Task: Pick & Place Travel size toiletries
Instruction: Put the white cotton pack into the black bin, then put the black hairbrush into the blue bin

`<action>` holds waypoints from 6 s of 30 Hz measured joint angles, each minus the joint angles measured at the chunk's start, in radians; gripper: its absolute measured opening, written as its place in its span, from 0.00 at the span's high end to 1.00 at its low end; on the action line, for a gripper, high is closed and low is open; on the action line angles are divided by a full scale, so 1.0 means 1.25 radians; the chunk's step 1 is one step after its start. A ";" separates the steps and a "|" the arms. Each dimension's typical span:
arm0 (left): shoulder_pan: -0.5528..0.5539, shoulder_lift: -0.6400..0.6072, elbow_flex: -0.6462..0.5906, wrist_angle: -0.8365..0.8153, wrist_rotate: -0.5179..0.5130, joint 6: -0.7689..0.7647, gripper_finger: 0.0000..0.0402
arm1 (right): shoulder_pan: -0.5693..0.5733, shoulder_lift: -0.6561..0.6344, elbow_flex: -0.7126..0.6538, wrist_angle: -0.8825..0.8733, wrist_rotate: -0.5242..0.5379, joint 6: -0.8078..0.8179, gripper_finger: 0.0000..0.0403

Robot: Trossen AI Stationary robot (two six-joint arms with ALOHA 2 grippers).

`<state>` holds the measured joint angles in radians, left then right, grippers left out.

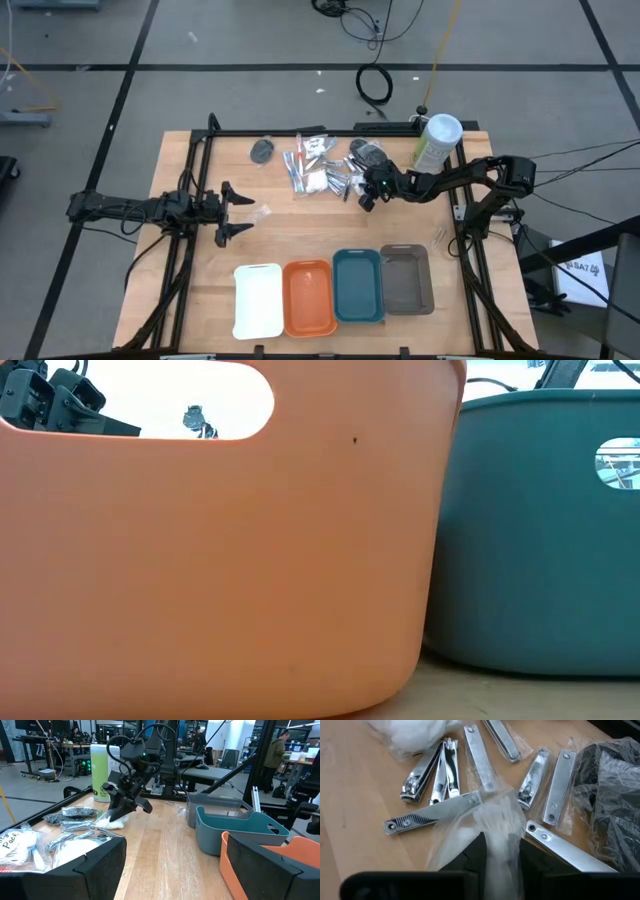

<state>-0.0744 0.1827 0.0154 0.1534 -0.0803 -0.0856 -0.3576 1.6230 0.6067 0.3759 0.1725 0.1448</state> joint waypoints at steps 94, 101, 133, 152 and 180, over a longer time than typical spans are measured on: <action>0.000 0.000 0.000 0.000 0.000 0.000 0.15 | 0.751 -0.743 -0.165 -0.257 -0.077 0.386 0.49; 0.000 0.000 0.000 0.000 0.000 0.000 0.15 | 0.736 -0.756 -0.165 -0.164 -0.072 0.243 0.46; 0.000 0.000 0.000 0.000 0.000 0.000 0.15 | 0.345 -0.605 -0.229 0.135 0.425 -0.106 0.48; 0.000 0.000 0.000 0.000 0.000 0.000 0.15 | -0.045 -0.306 0.005 -0.148 0.064 -0.001 0.33; 0.000 0.000 0.000 0.000 0.000 0.000 0.15 | -0.227 0.038 0.079 -0.109 -0.055 0.000 0.51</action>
<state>-0.0744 0.1829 0.0154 0.1534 -0.0803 -0.0856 -0.6411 1.6703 0.7052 0.2393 0.1043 0.1444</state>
